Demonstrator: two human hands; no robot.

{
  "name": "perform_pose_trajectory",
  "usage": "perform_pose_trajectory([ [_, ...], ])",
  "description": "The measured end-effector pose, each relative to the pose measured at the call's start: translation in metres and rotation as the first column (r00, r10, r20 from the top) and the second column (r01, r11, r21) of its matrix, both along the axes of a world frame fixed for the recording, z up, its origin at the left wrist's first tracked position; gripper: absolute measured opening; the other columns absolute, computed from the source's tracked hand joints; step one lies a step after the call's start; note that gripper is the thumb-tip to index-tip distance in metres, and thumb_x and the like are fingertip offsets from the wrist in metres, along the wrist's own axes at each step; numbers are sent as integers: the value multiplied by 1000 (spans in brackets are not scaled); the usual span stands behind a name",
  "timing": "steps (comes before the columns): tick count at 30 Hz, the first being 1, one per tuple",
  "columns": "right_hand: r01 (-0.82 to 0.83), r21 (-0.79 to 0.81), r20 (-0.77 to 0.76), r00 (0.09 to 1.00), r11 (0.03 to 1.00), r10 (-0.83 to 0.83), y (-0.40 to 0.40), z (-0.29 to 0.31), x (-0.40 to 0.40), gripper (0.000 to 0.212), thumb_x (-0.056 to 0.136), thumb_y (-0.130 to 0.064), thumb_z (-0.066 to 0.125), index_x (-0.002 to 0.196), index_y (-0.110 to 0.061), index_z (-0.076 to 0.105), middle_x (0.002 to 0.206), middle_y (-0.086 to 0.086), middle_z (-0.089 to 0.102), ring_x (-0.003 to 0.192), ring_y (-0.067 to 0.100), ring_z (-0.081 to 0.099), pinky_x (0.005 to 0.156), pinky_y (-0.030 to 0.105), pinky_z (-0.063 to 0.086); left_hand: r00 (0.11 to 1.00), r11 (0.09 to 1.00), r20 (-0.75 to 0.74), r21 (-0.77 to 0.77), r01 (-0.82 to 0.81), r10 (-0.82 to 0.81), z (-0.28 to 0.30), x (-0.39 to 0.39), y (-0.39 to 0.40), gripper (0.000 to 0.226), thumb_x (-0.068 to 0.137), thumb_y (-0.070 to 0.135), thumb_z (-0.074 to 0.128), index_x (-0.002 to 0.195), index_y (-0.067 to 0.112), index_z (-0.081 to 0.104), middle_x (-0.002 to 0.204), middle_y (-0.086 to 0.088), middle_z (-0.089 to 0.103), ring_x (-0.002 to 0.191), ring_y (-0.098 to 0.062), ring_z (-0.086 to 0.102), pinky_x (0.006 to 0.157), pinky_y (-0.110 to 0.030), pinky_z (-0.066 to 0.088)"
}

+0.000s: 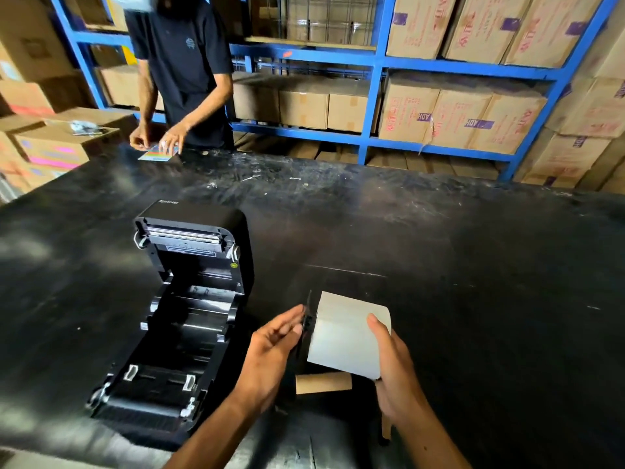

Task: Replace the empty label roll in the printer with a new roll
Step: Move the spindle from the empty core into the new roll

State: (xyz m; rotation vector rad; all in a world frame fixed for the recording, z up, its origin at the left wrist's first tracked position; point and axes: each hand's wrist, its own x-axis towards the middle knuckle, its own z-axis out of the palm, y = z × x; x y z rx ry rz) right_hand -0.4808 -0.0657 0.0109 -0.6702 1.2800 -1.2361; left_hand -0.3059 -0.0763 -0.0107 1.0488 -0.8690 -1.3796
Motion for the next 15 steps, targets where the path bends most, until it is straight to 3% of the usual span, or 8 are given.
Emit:
perform_pose_trajectory([
  [5, -49, 19, 8, 999, 999, 49, -4, -3, 17, 19, 85, -41, 60, 99, -31, 67, 101, 2, 75, 96, 25, 68, 90, 46, 53, 999, 997, 31, -63, 44, -42, 4, 25, 5, 30, 92, 1, 52, 116, 10, 67, 119, -6, 71, 115, -17, 63, 100, -26, 48],
  [8, -58, -2, -15, 998, 998, 57, -4, -8, 32, 19, 83, -43, 61, 100, -34, 66, 94, -6, 75, 90, 18, 69, 76, 36, 54, 1000, 999, 7, -43, 17, -17, 4, 40, 9, 29, 89, 2, 55, 114, 10, 68, 115, -8, 72, 110, -18, 66, 91, -23, 53],
  [12, -76, -58, -35, 997, 995, 74, -2, -10, 49, 26, 84, -40, 62, 108, -32, 66, 95, -10, 76, 83, 11, 72, 69, 30, 52, 999, 999, -20, 21, -47, 47, 6, 54, 14, 30, 85, 1, 60, 114, 4, 67, 108, -15, 74, 100, -22, 69, 93, -32, 54],
  [15, -88, -70, -36, 996, 994, 86, -1, -8, 60, 24, 84, -40, 62, 106, -33, 66, 94, -9, 76, 81, 10, 72, 68, 31, 53, 998, 998, 16, 28, -62, 61, 12, 64, 17, 28, 85, -2, 60, 111, 4, 69, 108, -16, 74, 102, -24, 68, 96, -36, 52],
])
